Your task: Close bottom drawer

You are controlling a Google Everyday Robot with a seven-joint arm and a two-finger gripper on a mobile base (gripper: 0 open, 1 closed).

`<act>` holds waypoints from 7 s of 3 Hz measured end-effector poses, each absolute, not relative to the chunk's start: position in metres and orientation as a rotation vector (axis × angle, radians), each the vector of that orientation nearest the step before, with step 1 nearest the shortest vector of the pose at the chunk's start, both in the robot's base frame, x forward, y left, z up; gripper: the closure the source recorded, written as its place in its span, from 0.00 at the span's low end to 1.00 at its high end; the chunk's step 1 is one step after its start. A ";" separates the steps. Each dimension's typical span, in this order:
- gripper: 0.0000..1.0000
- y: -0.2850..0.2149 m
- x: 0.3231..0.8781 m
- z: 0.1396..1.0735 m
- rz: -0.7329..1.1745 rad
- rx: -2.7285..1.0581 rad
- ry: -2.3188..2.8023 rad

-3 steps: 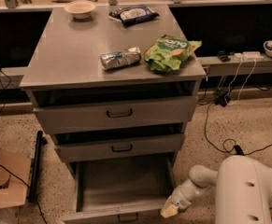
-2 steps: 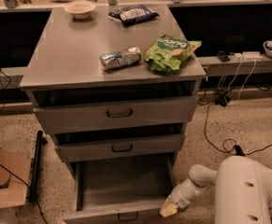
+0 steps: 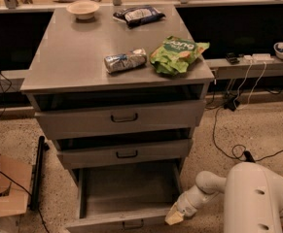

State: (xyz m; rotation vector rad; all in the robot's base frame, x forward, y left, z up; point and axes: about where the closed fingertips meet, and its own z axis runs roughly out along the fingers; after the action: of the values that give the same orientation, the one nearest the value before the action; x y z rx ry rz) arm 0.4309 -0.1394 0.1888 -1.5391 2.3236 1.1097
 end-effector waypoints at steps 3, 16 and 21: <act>1.00 -0.135 0.437 0.189 1.113 -1.538 2.303; 0.93 -0.080 0.475 0.119 1.151 -1.677 2.197; 1.00 -0.076 0.529 0.127 0.942 -1.707 2.116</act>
Offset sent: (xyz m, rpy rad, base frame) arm 0.3195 0.1271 -0.0679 0.4052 -0.3143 0.0676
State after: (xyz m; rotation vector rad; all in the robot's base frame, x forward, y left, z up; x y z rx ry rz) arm 0.5292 -0.0762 0.1265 -1.7073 2.1160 0.9423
